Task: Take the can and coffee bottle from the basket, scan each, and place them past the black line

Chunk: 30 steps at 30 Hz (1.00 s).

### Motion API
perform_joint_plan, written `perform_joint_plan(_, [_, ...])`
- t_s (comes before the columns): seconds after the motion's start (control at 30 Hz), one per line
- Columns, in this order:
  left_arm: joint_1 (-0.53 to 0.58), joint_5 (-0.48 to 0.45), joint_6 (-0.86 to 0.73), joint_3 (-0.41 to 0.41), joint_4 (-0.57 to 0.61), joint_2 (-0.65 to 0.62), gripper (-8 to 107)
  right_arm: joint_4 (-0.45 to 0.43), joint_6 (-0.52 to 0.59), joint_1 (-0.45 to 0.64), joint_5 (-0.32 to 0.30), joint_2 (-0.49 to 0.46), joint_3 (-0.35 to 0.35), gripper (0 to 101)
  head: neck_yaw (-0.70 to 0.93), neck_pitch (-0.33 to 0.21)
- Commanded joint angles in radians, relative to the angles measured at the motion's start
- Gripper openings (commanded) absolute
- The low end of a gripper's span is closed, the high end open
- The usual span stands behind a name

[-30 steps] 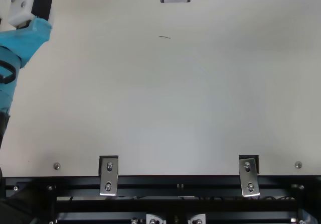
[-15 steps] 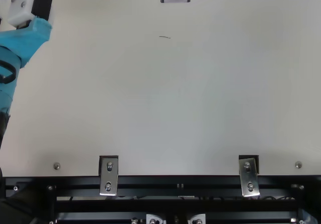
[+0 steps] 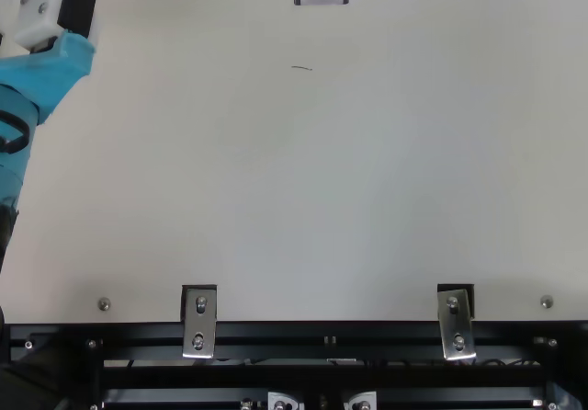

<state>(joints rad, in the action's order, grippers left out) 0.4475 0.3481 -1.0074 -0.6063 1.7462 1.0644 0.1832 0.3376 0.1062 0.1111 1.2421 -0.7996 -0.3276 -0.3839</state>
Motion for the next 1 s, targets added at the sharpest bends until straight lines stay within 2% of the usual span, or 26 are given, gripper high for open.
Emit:
perform_joint_plan(0.0, [0.0, 0.0, 0.0, 0.0, 0.0, 0.0, 90, -0.022, -0.025, -0.017, -0.029, -0.011, -0.004, 101, 0.006, -0.028])
perform_joint_plan(0.1, [0.0, 0.0, 0.0, 0.0, 0.0, 0.0, 90, -0.057, -0.042, -0.041, -0.095, -0.042, -0.014, 101, 0.006, -0.028])
perform_joint_plan(0.27, [0.0, 0.0, 0.0, 0.0, 0.0, 0.0, 90, -0.087, -0.062, -0.093, -0.259, -0.132, -0.035, 101, 0.006, -0.028])
perform_joint_plan(0.33, [0.008, 0.005, 0.046, 0.006, -0.04, 0.007, 90, -0.086, -0.058, -0.109, -0.324, -0.173, -0.042, 101, 0.006, -0.028])
perform_joint_plan(0.47, [0.024, -0.008, 0.036, 0.007, -0.044, 0.026, 90, -0.068, -0.029, -0.121, -0.438, -0.256, -0.046, 101, 0.006, -0.028])
perform_joint_plan(0.6, [0.043, -0.017, -0.038, 0.01, -0.022, 0.048, 90, -0.041, 0.01, -0.119, -0.527, -0.327, -0.04, 101, 0.006, -0.028])
perform_joint_plan(0.7, [0.055, -0.005, -0.089, 0.01, -0.001, 0.062, 90, -0.025, 0.033, -0.122, -0.568, -0.37, -0.03, 101, 0.006, -0.028])
perform_joint_plan(0.73, [0.052, -0.01, -0.053, 0.01, -0.004, 0.053, 90, -0.016, 0.044, -0.122, -0.577, -0.384, -0.028, 101, 0.006, -0.028])
perform_joint_plan(0.77, [0.055, -0.007, -0.075, 0.01, -0.004, 0.061, 90, -0.027, 0.032, -0.121, -0.562, -0.362, -0.031, 101, 0.006, -0.028])
perform_joint_plan(0.93, [0.055, -0.007, -0.088, 0.01, -0.002, 0.062, 90, -0.019, 0.044, -0.121, -0.578, -0.388, -0.03, 101, 0.006, -0.028])
perform_joint_plan(0.97, [0.064, -0.001, -0.038, 0.016, -0.045, 0.07, 90, -0.019, 0.044, -0.121, -0.579, -0.388, -0.03, 101, 0.006, -0.028])
